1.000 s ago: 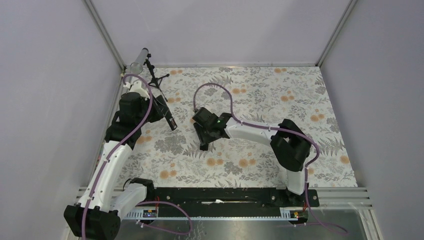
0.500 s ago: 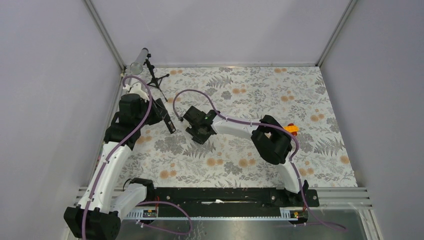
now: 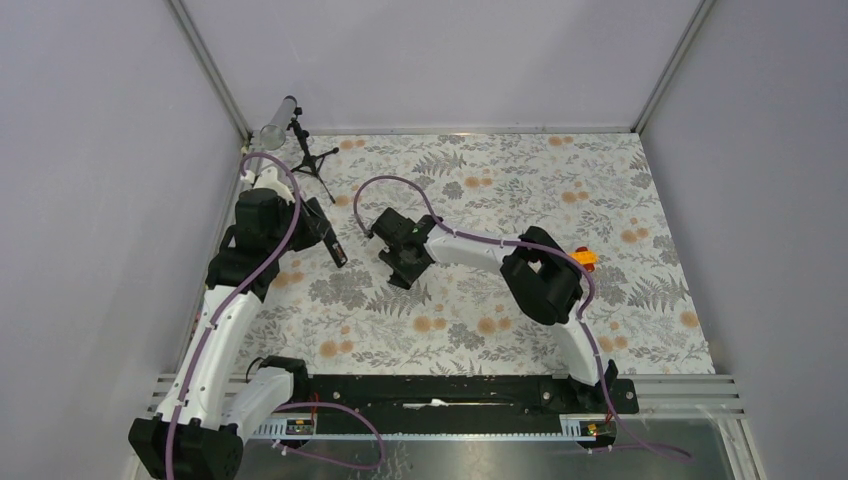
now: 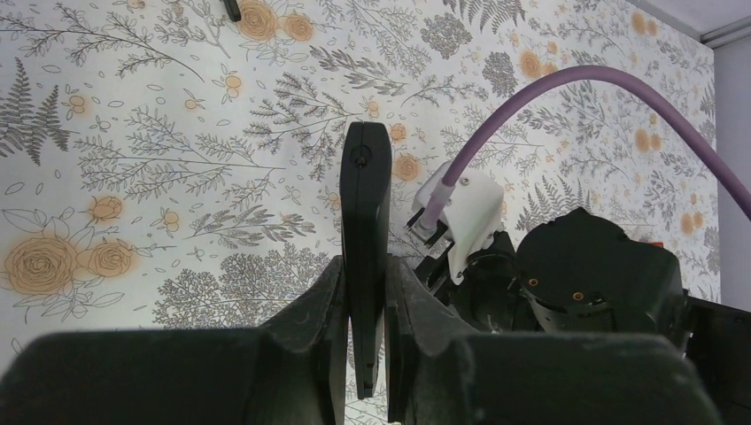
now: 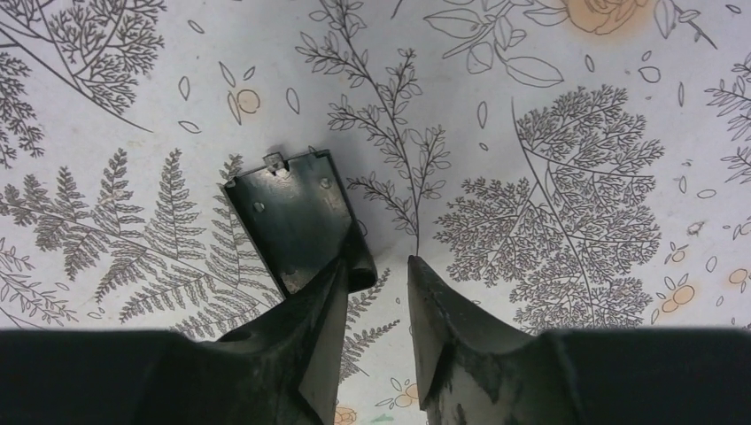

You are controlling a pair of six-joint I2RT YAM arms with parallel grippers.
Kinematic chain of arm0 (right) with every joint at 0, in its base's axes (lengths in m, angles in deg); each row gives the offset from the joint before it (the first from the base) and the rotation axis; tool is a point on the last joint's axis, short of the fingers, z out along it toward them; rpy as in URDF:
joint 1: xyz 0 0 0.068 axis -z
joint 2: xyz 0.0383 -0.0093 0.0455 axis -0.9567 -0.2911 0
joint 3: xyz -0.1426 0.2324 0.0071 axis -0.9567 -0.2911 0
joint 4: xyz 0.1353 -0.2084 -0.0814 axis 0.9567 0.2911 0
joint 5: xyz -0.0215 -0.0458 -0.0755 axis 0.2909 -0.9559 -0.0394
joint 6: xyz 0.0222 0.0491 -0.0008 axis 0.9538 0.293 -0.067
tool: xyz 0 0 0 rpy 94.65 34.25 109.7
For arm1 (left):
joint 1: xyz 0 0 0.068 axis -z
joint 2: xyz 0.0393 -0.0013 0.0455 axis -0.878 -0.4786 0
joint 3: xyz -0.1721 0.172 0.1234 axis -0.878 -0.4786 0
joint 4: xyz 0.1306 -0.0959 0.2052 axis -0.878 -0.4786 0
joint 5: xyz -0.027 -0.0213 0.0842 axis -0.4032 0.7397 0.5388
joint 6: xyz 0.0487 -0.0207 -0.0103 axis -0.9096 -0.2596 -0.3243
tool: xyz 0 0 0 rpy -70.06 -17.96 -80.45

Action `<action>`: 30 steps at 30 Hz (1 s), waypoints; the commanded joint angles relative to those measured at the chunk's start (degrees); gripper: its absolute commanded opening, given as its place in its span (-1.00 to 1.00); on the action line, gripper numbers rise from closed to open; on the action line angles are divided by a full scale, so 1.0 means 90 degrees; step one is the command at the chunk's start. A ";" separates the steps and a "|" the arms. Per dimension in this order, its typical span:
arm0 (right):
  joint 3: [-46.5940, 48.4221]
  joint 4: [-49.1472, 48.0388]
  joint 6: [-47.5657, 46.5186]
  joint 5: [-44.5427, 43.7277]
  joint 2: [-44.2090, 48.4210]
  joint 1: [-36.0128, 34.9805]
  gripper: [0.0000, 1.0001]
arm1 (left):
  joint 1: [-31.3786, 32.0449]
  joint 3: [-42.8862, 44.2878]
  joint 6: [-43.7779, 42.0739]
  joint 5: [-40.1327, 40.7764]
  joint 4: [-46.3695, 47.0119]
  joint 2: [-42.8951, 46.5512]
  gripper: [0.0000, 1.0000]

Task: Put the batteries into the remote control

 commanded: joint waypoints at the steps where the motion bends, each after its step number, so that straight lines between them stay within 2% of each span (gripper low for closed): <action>1: 0.0344 0.0186 0.0572 0.0129 0.0346 0.0064 -0.18 | -0.0082 0.0146 -0.0010 0.0281 0.0151 0.0166 -1.00; 7: 0.0371 0.0204 0.0267 0.1096 0.0631 0.0033 -0.15 | -0.0205 0.0266 0.0155 0.0936 -0.0128 0.0263 -1.00; 14: 0.0183 0.0264 -0.0563 0.1199 0.0380 -0.0092 -0.31 | -0.0441 0.0251 0.0392 0.1525 -0.0411 0.0529 -1.00; 30: 0.0325 0.0231 -0.0547 0.1060 -0.0178 -0.0190 -0.33 | -0.0605 0.0172 0.0452 0.1082 -0.0324 0.0438 -1.00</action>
